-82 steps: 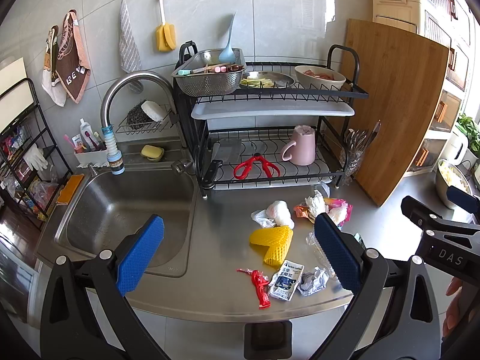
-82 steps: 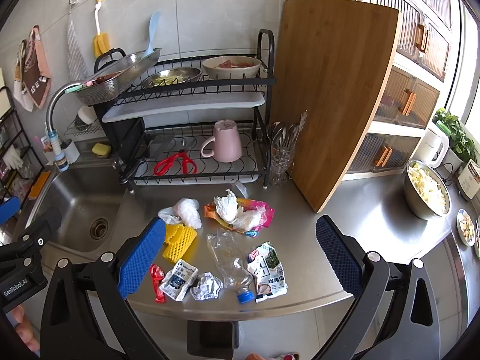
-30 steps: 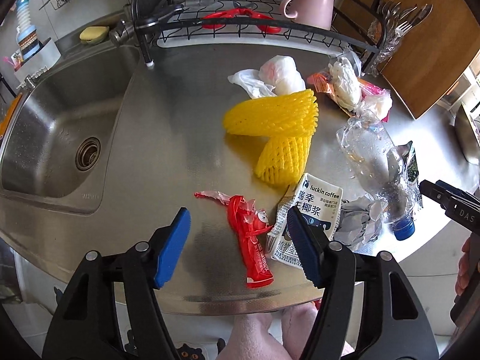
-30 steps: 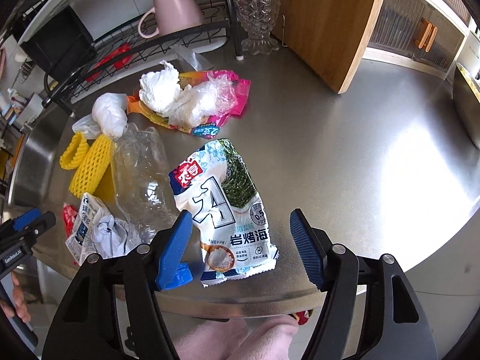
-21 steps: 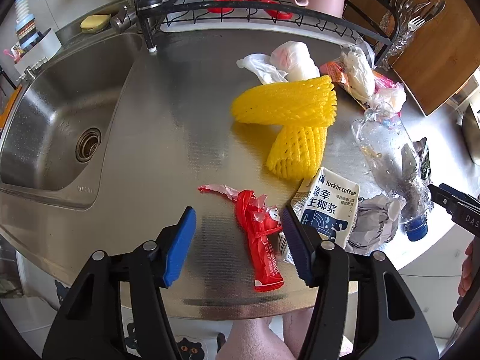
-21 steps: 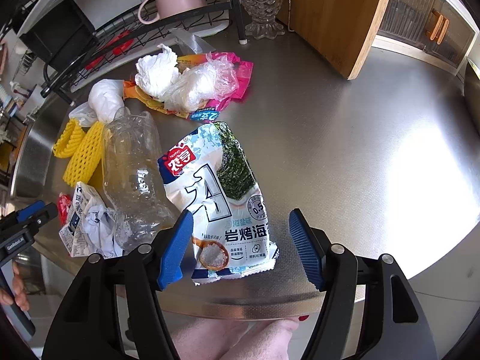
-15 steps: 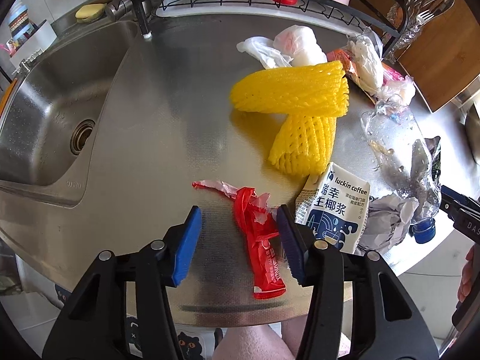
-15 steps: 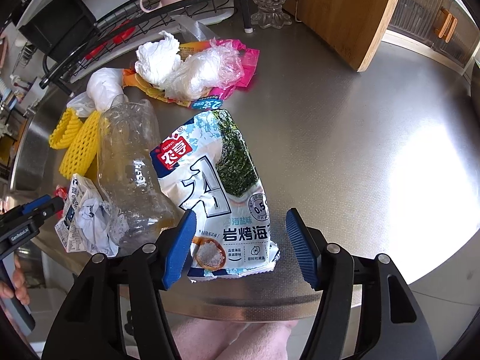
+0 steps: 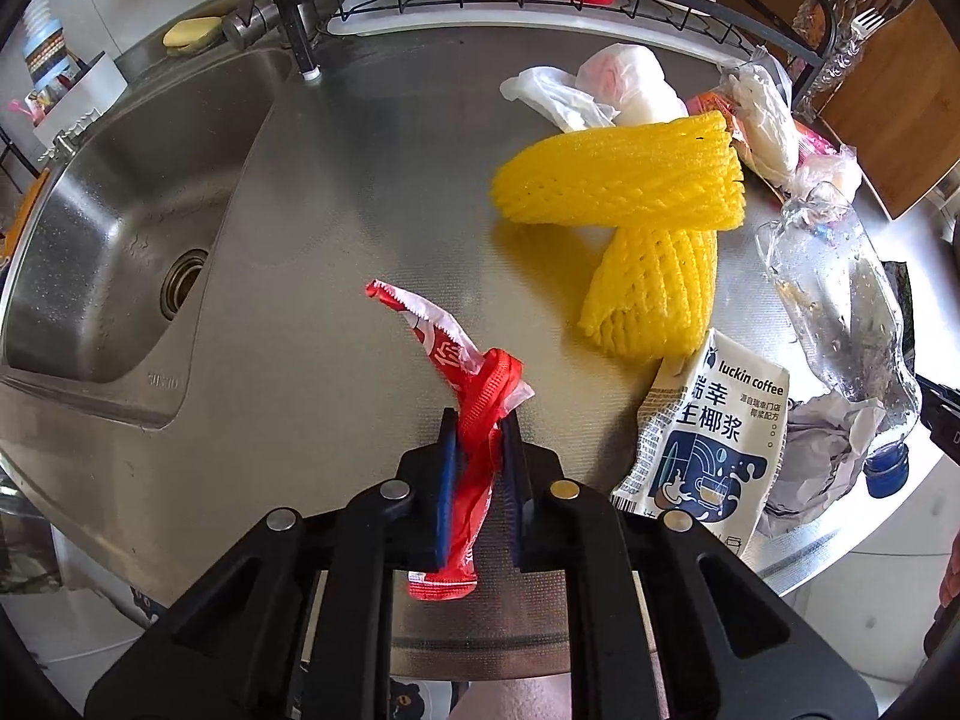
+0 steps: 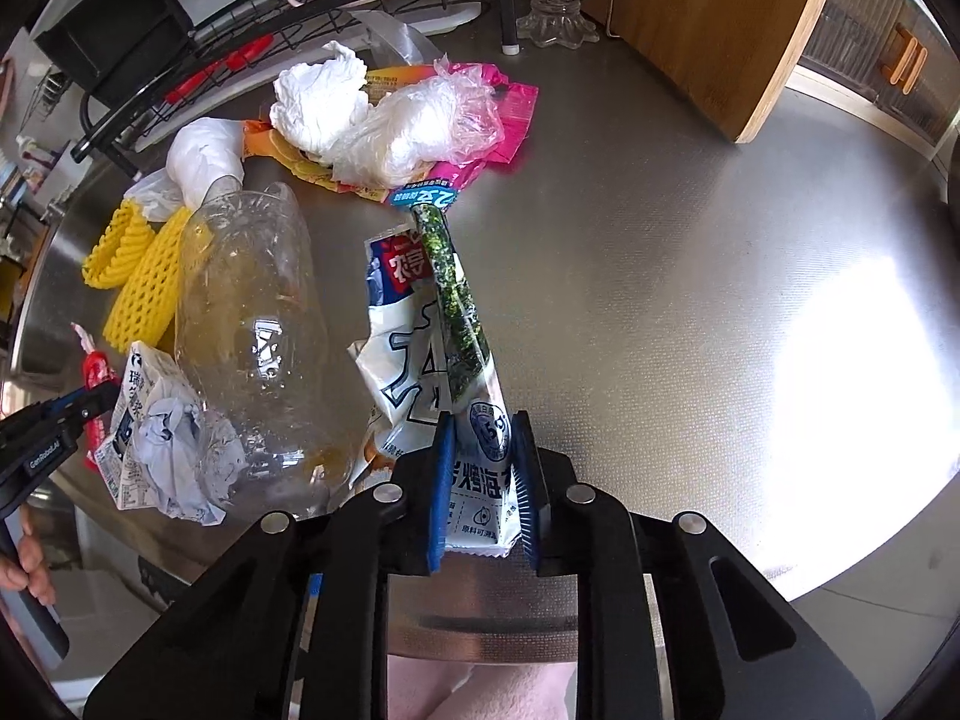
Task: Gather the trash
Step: 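Grasp the red wrapper with the left tool while the right tool grasps the seaweed bag, then carry both items down over the floor bin and open both tools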
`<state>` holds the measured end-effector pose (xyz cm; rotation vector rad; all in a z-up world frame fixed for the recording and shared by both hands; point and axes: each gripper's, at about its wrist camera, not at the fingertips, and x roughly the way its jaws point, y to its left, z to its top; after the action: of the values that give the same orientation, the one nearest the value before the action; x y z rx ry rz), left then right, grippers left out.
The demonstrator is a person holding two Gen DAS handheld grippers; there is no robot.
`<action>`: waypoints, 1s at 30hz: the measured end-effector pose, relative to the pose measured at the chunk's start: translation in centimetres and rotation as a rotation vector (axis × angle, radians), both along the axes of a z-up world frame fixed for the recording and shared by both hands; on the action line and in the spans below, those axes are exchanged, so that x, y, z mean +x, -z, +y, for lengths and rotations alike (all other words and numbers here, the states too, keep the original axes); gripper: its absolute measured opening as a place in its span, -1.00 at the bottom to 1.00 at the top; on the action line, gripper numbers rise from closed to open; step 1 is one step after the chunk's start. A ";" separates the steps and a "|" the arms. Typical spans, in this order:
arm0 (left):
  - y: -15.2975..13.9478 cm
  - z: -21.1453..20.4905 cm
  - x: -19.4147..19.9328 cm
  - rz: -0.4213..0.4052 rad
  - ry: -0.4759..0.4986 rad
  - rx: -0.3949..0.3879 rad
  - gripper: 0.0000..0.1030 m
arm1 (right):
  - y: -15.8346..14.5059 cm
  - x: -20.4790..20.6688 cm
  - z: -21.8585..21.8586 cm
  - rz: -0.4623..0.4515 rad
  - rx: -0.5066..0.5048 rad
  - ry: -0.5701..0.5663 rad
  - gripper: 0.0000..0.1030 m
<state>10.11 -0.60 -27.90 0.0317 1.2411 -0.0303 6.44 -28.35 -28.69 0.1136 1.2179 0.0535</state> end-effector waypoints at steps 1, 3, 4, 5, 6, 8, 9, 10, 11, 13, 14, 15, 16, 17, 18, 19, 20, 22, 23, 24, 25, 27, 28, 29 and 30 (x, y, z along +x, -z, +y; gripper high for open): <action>-0.1 0.2 -0.1 -0.003 0.004 0.001 -0.79 | -0.1 0.0 0.1 -0.006 0.002 0.005 -0.75; -0.2 0.7 -0.3 -0.009 0.006 -0.007 -0.81 | -0.5 -0.2 0.1 -0.018 0.001 0.012 -0.85; -0.2 0.8 -0.4 -0.011 0.009 -0.017 -0.81 | -0.7 -0.3 0.0 -0.022 -0.002 0.015 -0.91; -0.2 0.9 -0.4 -0.009 0.011 -0.028 -0.82 | -0.9 -0.5 0.0 -0.026 -0.006 0.021 -0.93; -0.3 1.1 -0.5 -0.008 0.012 -0.037 -0.82 | -1.2 -0.8 -0.1 -0.036 -0.010 0.028 -0.93; -0.7 1.2 -0.8 -0.017 0.019 -0.039 -0.83 | -2.0 -1.4 -0.2 -0.062 -0.029 0.036 -0.93; -1.1 1.2 -1.0 -0.026 0.024 -0.030 -0.83 | -2.4 -1.8 -0.2 -0.073 -0.041 0.034 -0.93; -1.5 1.1 -1.2 -0.036 0.030 -0.018 -0.83 | -2.8 -2.2 -0.4 -0.086 -0.053 0.031 -0.93; -2.0 1.0 -1.5 -0.045 0.032 -0.010 -0.83 | -3.2 -2.6 -0.5 -0.093 -0.068 0.029 -0.93; -2.8 0.8 -2.4 -0.062 0.032 -0.016 -0.83 | -4.0 -3.6 -1.1 -0.117 -0.079 0.029 -0.93; -3.3 0.7 -2.9 -0.073 0.030 -0.021 -0.83 | -4.4 -4.0 -1.2 -0.132 -0.075 0.028 -0.93; -3.8 0.5 -3.6 -0.087 0.026 -0.027 -0.83 | -4.8 -4.4 -1.4 -0.146 -0.067 0.024 -0.93; -4.4 0.4 -4.3 -0.102 0.019 -0.031 -0.83 | -5.3 -5.0 -1.7 -0.162 -0.059 0.018 -0.93; -4.9 0.3 -5.1 -0.114 0.012 -0.038 -0.83 | -5.6 -5.4 -1.6 -0.177 -0.056 0.009 -0.93; -5.4 0.1 -6.0 -0.124 0.004 -0.047 -0.83 | -6.0 -6.0 -1.7 -0.192 -0.055 -0.004 -0.93; -5.8 -0.2 -7.0 -0.131 -0.001 -0.055 -0.83 | -6.4 -6.7 -1.7 -0.207 -0.052 -0.021 -0.93; -6.1 -0.5 -8.0 -0.138 -0.006 -0.056 -0.83 | -6.8 -7.7 -1.8 -0.222 -0.039 -0.044 -0.93; -6.7 -1.1 -10.3 -0.147 -0.015 -0.052 -0.83 | -7.1 -9.9 -1.5 -0.231 0.005 -0.107 -0.93; -6.8 -1.3 -11.6 -0.147 -0.021 -0.058 -0.83 | -7.1 -11.1 -1.1 -0.227 0.029 -0.147 -0.93; -6.8 -1.4 -12.7 -0.143 -0.028 -0.074 -0.83 | -6.8 -12.2 -0.5 -0.222 0.048 -0.185 -0.93; -6.6 -1.7 -13.9 -0.138 -0.034 -0.089 -0.83 | -6.5 -13.4 -0.1 -0.216 0.064 -0.219 -0.93; -5.9 -2.1 -15.9 -0.126 -0.040 -0.098 -0.83 | -5.2 -15.5 0.9 -0.193 0.092 -0.273 -0.93; -5.3 -2.2 -16.8 -0.119 -0.040 -0.101 -0.83 | -4.4 -16.3 1.5 -0.180 0.103 -0.294 -0.93; -4.5 -2.4 -17.7 -0.109 -0.038 -0.106 -0.83 | -3.4 -17.1 2.0 -0.162 0.114 -0.312 -0.93; -3.6 -2.4 -18.4 -0.089 -0.039 -0.112 -0.83 | -2.2 -17.8 2.5 -0.135 0.120 -0.327 -0.93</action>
<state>-8.28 -3.02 -24.35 -0.0879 1.1495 -0.0639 -11.34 -25.88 -26.47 0.0141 1.0882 0.4138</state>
